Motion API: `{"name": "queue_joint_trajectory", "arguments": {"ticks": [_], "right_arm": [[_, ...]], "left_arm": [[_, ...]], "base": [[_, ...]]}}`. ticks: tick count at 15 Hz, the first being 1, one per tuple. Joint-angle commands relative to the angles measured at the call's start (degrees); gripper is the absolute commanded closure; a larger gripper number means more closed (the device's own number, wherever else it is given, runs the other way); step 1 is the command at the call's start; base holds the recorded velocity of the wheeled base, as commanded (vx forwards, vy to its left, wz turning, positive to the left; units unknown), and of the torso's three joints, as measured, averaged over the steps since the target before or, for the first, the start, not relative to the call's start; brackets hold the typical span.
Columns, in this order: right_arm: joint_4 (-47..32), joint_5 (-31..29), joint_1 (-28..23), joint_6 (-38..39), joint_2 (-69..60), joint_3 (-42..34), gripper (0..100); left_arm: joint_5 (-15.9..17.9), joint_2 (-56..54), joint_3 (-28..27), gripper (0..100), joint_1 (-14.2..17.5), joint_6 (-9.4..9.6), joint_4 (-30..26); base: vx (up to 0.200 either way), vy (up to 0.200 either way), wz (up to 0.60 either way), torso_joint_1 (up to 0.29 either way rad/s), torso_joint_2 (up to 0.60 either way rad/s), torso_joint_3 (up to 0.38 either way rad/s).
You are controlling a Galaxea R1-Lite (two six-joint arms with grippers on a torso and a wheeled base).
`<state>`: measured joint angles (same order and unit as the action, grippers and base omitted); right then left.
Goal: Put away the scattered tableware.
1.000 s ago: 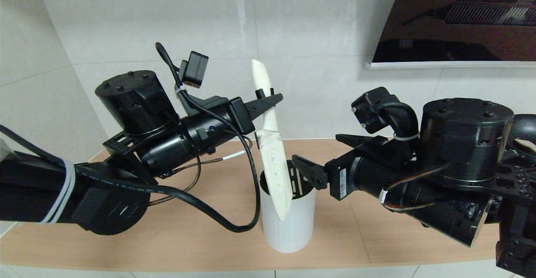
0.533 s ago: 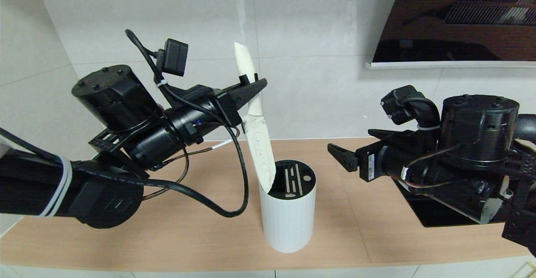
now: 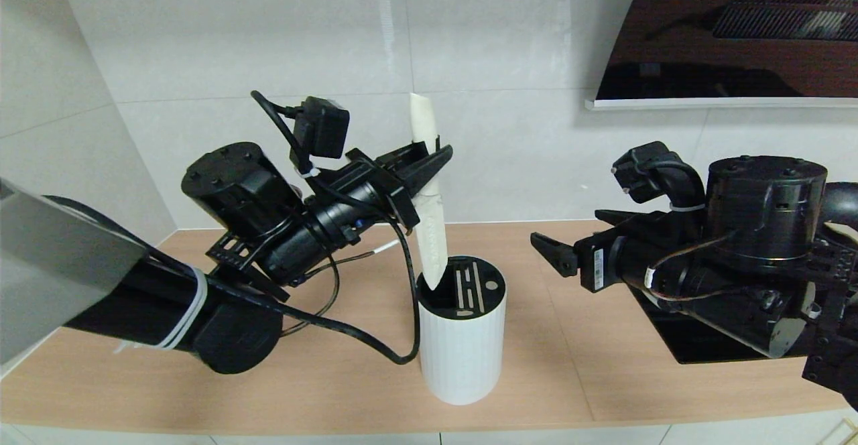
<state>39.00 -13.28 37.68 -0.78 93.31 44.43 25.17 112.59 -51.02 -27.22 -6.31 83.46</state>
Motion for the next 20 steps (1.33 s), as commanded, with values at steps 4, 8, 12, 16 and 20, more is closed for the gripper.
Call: {"name": "queue_joint_trajectory", "arguments": {"ticks": [4,8,12,16,20], "right_arm": [[0.03,0.0,0.02,-0.01,0.21,-0.14,0],[0.11,0.0,0.02,-0.01,0.65,-0.14,0],[0.11,0.0,0.02,-0.01,0.65,-0.14,0],[0.11,0.0,0.02,-0.01,1.26,-0.14,0],[0.11,0.0,0.02,-0.01,1.7,-0.23,0]], "left_arm": [[-1.88,3.6,-0.05,100,-0.73,-0.28,1.71],[-3.73,6.59,-0.31,100,-0.82,-0.28,5.66],[-3.82,6.76,0.04,100,-0.82,-0.19,5.75],[-4.61,9.05,0.83,100,-0.82,0.07,6.54],[-4.61,8.96,2.68,100,-0.82,0.25,6.54]], "base": [[0.0,0.0,0.0,0.0,0.0,0.0],[0.0,0.0,0.0,0.0,0.0,0.0],[0.0,0.0,0.0,0.0,0.0,0.0],[0.0,0.0,0.0,0.0,0.0,0.0],[0.0,0.0,0.0,0.0,0.0,0.0]]}}
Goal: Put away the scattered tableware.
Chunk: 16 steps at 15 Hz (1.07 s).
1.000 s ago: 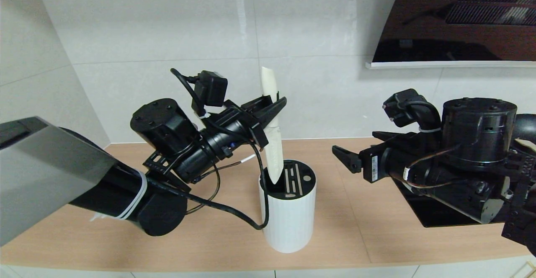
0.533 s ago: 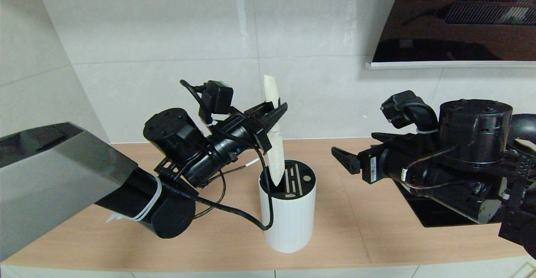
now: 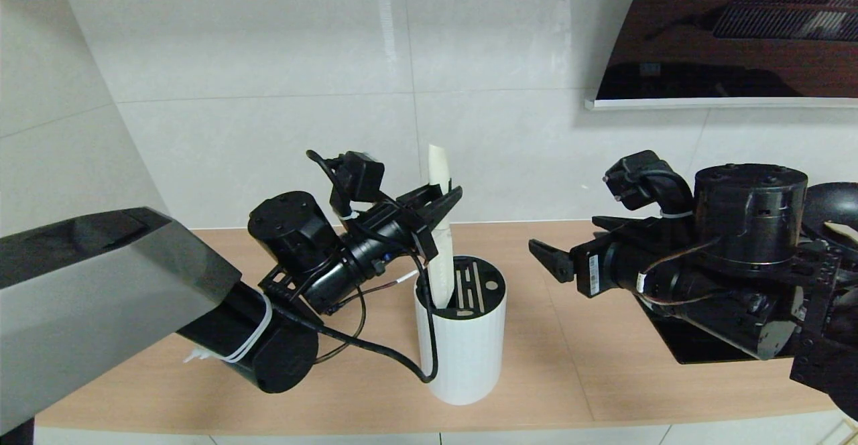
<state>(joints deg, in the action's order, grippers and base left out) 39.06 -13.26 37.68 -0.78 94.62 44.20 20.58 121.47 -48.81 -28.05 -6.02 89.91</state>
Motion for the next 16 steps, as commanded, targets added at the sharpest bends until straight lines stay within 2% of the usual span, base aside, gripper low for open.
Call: {"name": "queue_joint_trajectory", "arguments": {"ticks": [1,5,16], "right_arm": [[0.05,-0.01,0.02,-0.01,0.39,0.01,0],[0.05,-0.01,0.02,-0.01,0.83,0.01,0],[0.05,-0.01,0.02,-0.01,1.09,-0.08,0]], "left_arm": [[-0.01,0.0,0.73,100,0.01,0.49,0.09],[-0.01,0.44,1.7,100,-0.07,1.54,0.09],[-0.45,3.34,2.49,100,-0.95,1.72,0.09]], "base": [[0.0,0.0,0.0,0.0,0.0,0.0],[0.0,0.0,0.0,0.0,0.0,0.0],[0.0,0.0,0.0,0.0,0.0,0.0]]}}
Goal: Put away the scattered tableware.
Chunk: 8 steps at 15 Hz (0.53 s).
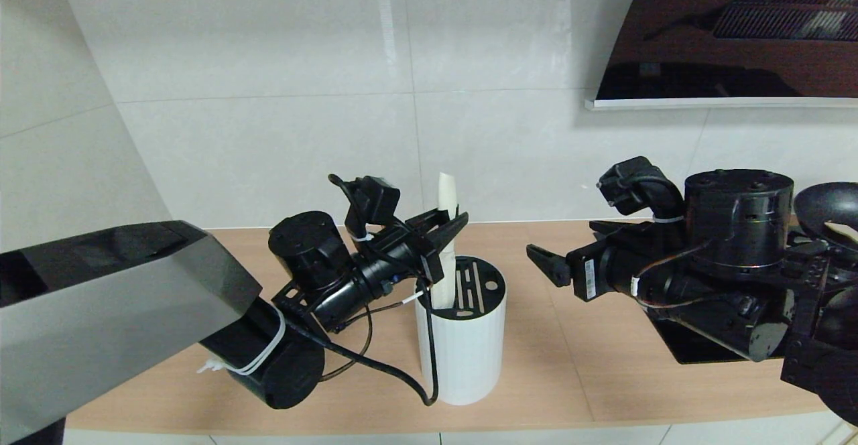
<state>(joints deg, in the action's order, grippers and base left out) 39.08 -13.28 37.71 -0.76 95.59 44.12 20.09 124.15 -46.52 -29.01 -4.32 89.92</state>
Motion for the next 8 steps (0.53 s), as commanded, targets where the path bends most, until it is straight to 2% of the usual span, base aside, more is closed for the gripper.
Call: {"name": "queue_joint_trajectory", "arguments": {"ticks": [1,8], "right_arm": [[0.03,0.0,0.09,-0.04,0.13,0.0,0],[0.03,0.0,0.09,-0.04,0.3,0.0,0]], "left_arm": [[-0.05,1.1,0.2,100,0.01,0.36,0.08],[-0.14,4.17,0.2,100,0.01,0.45,0.08]], "base": [[0.0,0.0,0.0,0.0,0.0,0.0],[0.0,0.0,0.0,0.0,0.0,0.0]]}}
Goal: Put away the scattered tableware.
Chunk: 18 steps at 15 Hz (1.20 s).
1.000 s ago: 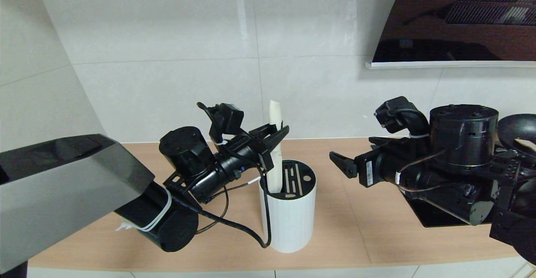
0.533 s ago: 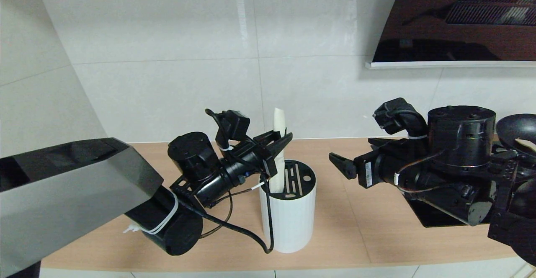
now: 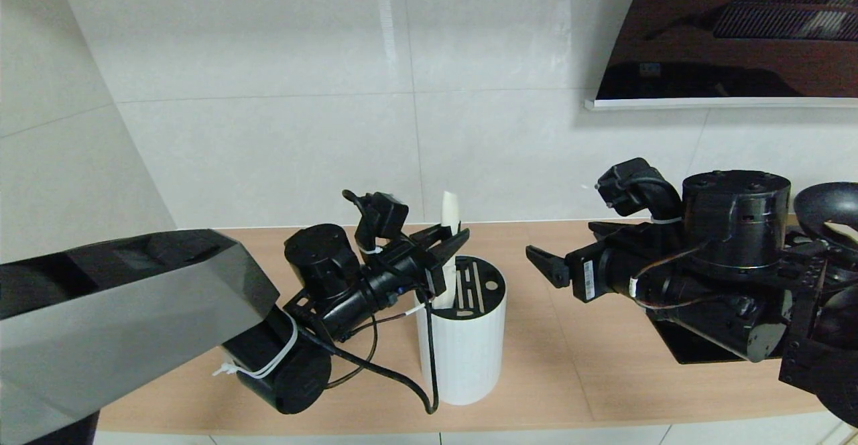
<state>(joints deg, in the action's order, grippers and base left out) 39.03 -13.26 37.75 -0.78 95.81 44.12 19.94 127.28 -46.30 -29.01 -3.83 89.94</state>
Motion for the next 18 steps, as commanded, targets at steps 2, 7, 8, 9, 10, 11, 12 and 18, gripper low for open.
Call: {"name": "queue_joint_trajectory", "arguments": {"ticks": [2,7,8,9,10,11,12,18], "right_arm": [[-0.01,-0.01,-0.05,-0.01,0.08,0.0,0],[0.08,-0.01,0.04,-0.01,0.08,0.0,0],[0.08,-0.01,0.04,-0.01,0.08,0.0,0],[0.08,-0.01,0.04,-0.01,0.08,0.0,0],[-0.01,-0.01,0.04,-0.01,0.08,0.0,0],[0.08,-0.01,0.04,-0.01,0.17,0.0,0],[0.08,-0.01,0.04,-0.01,0.17,0.0,0],[0.08,-0.01,0.04,-0.01,0.17,-0.08,0]], "left_arm": [[0.01,1.74,-0.02,100,0.01,-0.04,0.06],[-0.78,2.01,0.07,0,0.01,-0.04,0.06],[-0.78,2.01,0.07,0,0.01,-0.04,0.06],[-1.05,1.74,0.07,0,0.01,-0.04,0.06],[-1.14,1.48,0.16,0,0.01,-0.04,0.06],[-1.4,1.39,0.25,0,0.01,-0.04,0.06],[-2.28,1.39,0.16,0,-0.08,-0.04,0.06],[-5.88,-1.42,0.77,0,-1.31,-0.13,0.06]], "base": [[0.0,0.0,0.0,0.0,0.0,0.0],[0.0,0.0,0.0,0.0,0.0,0.0],[0.0,0.0,0.0,0.0,0.0,0.0],[0.0,0.0,0.0,0.0,0.0,0.0],[0.0,0.0,0.0,0.0,0.0,0.0],[0.0,0.0,0.0,0.0,0.0,0.0],[0.0,0.0,0.0,0.0,0.0,0.0],[0.0,0.0,0.0,0.0,0.0,0.0]]}}
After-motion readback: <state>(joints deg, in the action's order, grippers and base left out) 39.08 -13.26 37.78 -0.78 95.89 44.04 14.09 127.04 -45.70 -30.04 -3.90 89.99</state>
